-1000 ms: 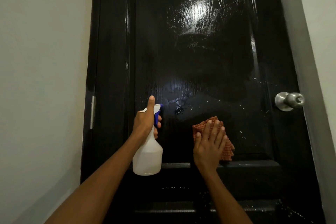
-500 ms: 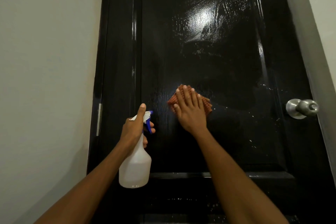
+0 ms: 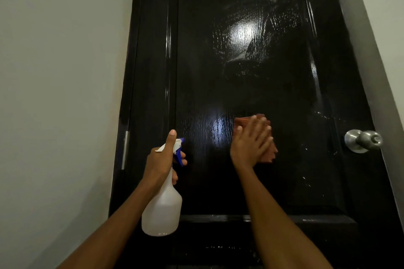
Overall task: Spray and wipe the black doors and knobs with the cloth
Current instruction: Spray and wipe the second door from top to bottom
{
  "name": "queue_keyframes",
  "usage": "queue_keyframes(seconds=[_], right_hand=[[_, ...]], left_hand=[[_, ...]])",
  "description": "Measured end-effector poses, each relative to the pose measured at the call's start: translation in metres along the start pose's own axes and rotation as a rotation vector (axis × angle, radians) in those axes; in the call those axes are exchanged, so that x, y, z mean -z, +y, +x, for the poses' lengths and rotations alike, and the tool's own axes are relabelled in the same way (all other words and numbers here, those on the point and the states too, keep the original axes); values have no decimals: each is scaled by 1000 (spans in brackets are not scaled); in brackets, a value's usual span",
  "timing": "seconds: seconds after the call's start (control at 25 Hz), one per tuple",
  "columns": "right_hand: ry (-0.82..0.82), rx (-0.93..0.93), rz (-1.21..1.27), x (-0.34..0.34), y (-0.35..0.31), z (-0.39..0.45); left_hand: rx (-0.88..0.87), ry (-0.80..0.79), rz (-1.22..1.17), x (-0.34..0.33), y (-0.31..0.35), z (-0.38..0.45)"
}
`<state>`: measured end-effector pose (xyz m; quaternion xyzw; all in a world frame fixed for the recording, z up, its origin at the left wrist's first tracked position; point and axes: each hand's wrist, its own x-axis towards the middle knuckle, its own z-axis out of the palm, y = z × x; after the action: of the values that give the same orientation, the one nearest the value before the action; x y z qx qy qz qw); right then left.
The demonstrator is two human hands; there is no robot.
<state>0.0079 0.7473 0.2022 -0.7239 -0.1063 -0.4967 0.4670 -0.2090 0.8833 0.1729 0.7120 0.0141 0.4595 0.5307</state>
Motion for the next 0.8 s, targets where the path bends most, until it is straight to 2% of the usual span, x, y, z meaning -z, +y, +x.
queue_keyframes(seconds=[0.12,0.2,0.24,0.32,0.44,0.64,0.8], right_hand=[[-169,571,-208,-27,-22,-18],[-265,897,-311,-28,-2,-40],[-283,1002,-341,-24,16,-44],[-283,1082,-368,-12,53,-33],[-176,943,-387,22,101,9],[-68,387,-293,81,166,68],[12,31,-161,84,197,42]], left_hand=[[34,14,3,-6,-8,-2],[64,6,1,-14,-14,-4],[76,-9,-1,-19,-17,-5],[85,-38,-8,-33,-23,-8],[77,-68,-46,-57,-26,-11],[92,-93,-138,-101,-19,-17],[99,-152,-127,-132,-20,-29]])
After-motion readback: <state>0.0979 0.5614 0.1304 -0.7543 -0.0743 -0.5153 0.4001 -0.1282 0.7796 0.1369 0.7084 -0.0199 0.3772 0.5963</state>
